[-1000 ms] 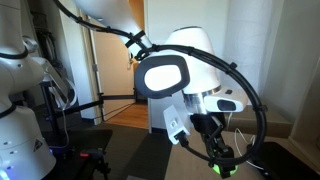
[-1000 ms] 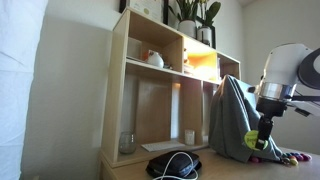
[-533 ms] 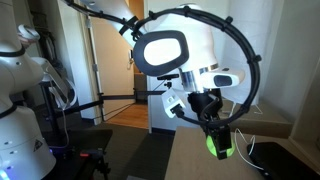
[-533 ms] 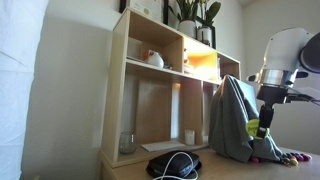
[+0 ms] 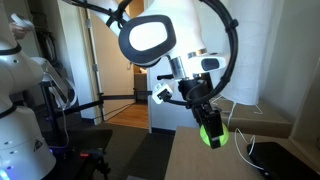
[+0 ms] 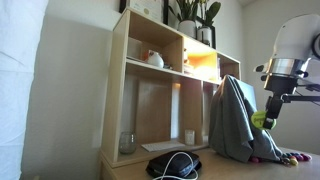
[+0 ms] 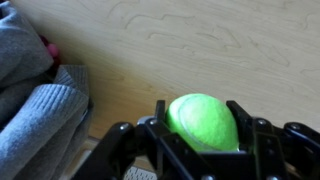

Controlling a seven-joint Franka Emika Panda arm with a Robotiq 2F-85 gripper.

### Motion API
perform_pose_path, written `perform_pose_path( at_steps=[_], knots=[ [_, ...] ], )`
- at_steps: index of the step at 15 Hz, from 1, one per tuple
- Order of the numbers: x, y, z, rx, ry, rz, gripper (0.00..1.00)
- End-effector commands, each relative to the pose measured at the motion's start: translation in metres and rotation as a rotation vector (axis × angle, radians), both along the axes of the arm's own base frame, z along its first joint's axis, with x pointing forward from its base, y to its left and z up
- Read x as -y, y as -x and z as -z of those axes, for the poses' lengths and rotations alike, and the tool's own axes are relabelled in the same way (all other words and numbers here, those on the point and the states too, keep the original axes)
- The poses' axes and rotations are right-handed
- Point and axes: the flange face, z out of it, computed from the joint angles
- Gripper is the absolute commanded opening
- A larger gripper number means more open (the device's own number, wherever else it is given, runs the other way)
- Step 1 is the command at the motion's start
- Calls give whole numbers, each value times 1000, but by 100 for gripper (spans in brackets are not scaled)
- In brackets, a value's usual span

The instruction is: Lift up the object and put it down

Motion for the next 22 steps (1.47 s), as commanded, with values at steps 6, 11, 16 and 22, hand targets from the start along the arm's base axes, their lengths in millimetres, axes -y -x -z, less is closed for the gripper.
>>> perform_pose_path(
  at_steps=[6, 11, 16, 22],
  knots=[
    [2, 24, -8, -23, 63, 23, 37],
    [8, 18, 8, -105, 44, 42, 37],
    [10, 13, 19, -116, 47, 70, 37],
    [11, 10, 26, -129, 42, 68, 100]
  ],
)
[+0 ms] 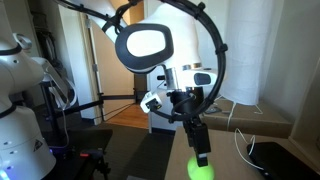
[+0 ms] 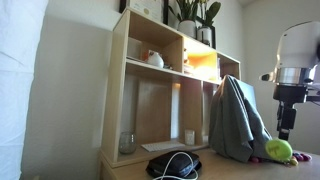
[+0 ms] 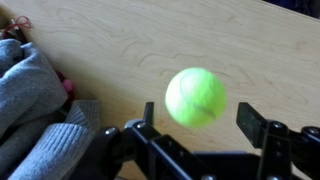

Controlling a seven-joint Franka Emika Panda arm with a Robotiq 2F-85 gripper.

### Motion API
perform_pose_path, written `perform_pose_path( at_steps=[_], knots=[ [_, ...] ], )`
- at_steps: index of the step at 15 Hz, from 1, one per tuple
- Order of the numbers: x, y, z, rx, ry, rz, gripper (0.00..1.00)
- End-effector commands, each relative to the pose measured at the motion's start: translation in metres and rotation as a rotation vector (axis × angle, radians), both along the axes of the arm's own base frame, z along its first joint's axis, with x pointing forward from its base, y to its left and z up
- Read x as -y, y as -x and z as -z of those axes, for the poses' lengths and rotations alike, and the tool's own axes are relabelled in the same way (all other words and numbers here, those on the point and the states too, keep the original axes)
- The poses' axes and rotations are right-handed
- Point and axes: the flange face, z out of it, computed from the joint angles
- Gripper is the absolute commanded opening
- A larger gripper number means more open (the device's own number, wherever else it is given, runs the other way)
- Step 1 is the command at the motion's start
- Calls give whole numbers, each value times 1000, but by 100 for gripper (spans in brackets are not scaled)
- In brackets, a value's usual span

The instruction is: Lift up the object and put it down

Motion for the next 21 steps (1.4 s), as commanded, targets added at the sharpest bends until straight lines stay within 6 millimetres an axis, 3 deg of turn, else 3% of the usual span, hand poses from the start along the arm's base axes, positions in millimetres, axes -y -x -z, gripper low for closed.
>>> perform_pose_path(
  at_steps=[1, 15, 16, 21],
  knots=[
    [3, -7, -2, -15, 0, 24, 100],
    [21, -26, 25, -52, -35, 64, 100],
    [14, -17, 22, -32, -25, 51, 100],
    [19, -23, 30, -39, -29, 65, 100]
  ],
)
